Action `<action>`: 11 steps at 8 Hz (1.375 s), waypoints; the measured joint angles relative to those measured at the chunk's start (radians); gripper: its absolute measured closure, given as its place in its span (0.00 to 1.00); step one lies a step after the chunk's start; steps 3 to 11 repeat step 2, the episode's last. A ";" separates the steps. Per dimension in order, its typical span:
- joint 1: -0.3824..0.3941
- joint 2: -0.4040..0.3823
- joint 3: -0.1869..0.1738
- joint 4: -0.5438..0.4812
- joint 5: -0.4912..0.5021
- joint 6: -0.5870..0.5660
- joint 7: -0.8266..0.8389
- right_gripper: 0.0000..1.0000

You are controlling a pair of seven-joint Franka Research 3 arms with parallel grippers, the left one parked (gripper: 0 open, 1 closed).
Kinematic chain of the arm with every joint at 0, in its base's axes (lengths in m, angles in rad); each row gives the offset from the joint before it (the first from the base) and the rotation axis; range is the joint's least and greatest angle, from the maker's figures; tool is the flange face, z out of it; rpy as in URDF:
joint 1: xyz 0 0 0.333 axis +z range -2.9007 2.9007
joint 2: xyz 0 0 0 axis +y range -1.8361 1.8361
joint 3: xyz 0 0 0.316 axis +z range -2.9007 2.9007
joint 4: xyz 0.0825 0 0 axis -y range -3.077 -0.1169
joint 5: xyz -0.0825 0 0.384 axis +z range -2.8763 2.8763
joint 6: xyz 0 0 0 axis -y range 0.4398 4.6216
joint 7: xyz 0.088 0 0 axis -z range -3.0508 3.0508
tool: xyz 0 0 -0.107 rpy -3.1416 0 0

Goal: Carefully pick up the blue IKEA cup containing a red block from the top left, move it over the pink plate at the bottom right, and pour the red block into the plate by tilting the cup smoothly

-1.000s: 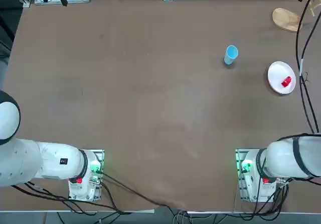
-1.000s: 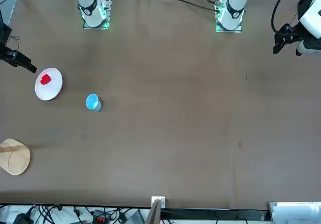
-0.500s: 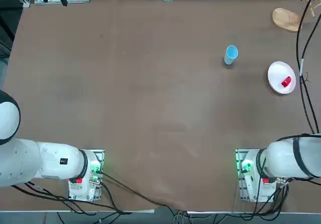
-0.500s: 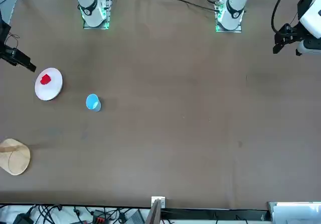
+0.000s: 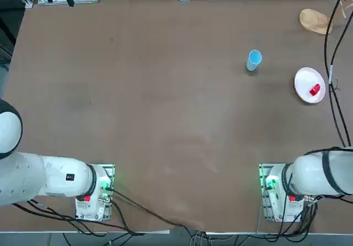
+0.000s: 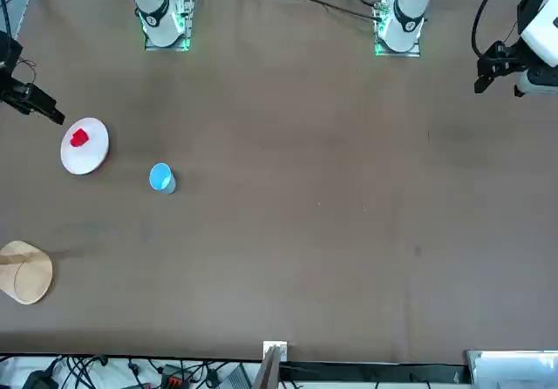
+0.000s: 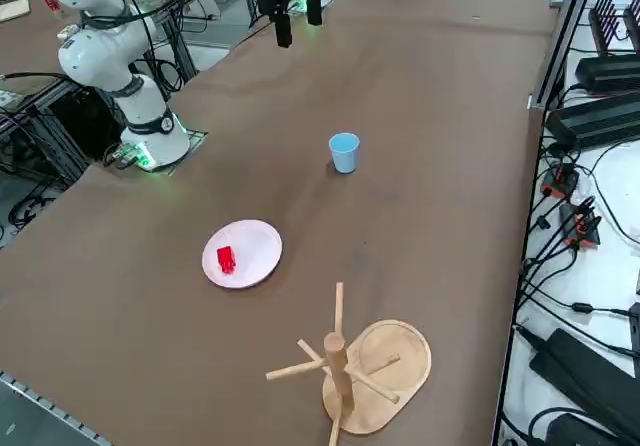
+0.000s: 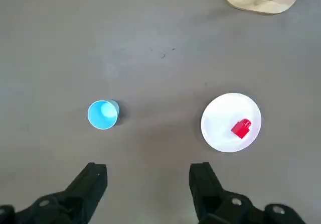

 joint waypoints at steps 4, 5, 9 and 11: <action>0.000 -0.003 0.002 0.000 -0.001 0.000 -0.003 0.00; 0.000 -0.003 0.002 0.000 -0.001 0.000 -0.003 0.00; 0.000 -0.003 0.002 0.000 -0.001 0.000 -0.003 0.00; 0.000 -0.003 0.002 0.000 -0.001 0.000 -0.003 0.00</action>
